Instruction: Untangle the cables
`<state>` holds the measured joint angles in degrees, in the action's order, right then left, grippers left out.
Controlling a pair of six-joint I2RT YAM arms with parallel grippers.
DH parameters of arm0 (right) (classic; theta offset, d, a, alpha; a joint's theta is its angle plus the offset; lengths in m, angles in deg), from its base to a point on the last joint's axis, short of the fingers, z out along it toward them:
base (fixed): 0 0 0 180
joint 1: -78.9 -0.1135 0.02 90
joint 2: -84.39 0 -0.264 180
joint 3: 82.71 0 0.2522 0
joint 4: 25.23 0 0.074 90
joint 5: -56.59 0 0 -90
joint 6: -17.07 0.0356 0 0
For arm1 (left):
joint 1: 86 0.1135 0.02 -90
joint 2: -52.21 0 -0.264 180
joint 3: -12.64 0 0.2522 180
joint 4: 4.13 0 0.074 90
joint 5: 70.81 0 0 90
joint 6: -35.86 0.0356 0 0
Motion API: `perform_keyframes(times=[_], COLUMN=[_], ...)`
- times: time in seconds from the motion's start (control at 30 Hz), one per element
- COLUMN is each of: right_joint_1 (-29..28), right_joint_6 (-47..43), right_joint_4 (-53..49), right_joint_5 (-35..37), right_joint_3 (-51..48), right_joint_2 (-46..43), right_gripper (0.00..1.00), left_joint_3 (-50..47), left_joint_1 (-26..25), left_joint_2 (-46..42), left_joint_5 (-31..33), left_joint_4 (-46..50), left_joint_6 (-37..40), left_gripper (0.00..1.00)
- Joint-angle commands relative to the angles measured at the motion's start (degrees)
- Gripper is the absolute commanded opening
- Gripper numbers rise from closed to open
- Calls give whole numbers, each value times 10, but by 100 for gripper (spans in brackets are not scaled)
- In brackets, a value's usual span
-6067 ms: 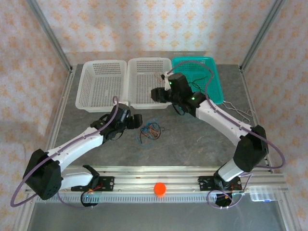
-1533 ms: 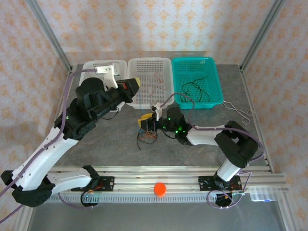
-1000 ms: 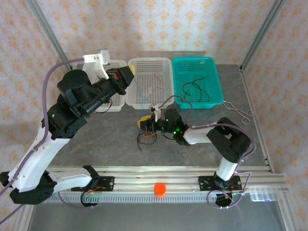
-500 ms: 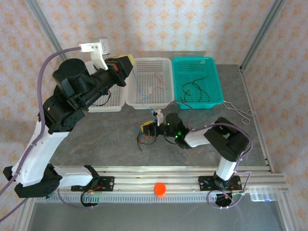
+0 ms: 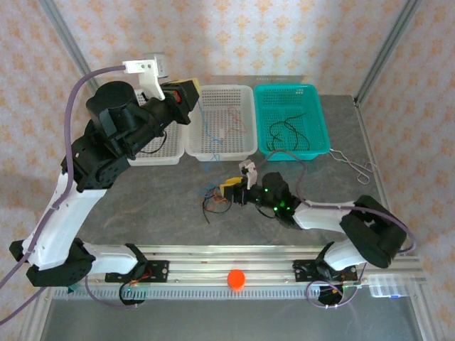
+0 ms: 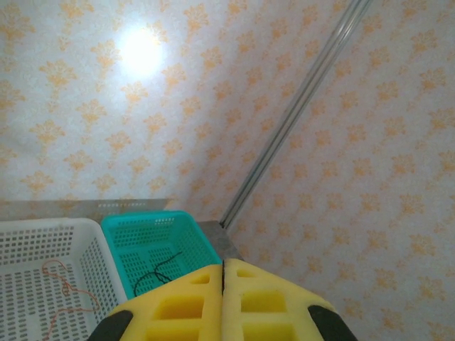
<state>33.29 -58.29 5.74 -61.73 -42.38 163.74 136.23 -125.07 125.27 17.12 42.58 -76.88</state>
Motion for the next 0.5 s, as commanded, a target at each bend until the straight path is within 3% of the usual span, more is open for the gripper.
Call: perform_keyframes(times=[0.0, 0.27, 0.37, 0.47], right_joint_1=[-4, -3, -3, -4], right_joint_6=[-23, -41, -51, -60], right_joint_4=[-36, -81, -102, -118], right_joint_5=[38, 50, 42, 38], right_joint_3=[-10, 23, 43, 59], right_joint_2=[-38, -79, -84, -94], right_gripper=[40, 41, 42, 43], left_joint_3=[21, 35, 52, 56], left_joint_1=[-2, 13, 47, 103], left_joint_2=[1, 29, 47, 63], left_joint_5=[26, 182, 197, 170], left_joint_4=[10, 51, 67, 74], left_joint_6=[23, 73, 90, 94], left_gripper=[0, 0, 0, 0])
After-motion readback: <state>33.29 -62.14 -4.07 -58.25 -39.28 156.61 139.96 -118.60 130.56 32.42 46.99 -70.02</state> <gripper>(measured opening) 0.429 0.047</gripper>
